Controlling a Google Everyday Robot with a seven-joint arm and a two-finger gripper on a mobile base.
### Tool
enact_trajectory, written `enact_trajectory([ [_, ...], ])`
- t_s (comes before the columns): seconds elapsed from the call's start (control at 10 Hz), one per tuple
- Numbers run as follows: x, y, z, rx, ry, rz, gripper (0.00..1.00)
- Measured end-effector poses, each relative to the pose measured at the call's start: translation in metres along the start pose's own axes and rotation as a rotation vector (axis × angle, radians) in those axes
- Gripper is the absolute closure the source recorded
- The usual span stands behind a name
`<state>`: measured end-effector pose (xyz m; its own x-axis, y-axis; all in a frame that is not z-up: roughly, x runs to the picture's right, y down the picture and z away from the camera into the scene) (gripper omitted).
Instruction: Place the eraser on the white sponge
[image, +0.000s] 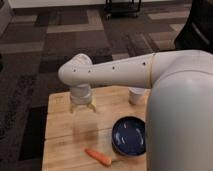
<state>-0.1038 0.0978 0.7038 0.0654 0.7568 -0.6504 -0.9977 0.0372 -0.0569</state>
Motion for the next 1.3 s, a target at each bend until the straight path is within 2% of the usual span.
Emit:
enact_trajectory([
  [1.3, -0.0001, -0.0002, 0.0000, 0.000, 0.000, 0.000, 0.35],
])
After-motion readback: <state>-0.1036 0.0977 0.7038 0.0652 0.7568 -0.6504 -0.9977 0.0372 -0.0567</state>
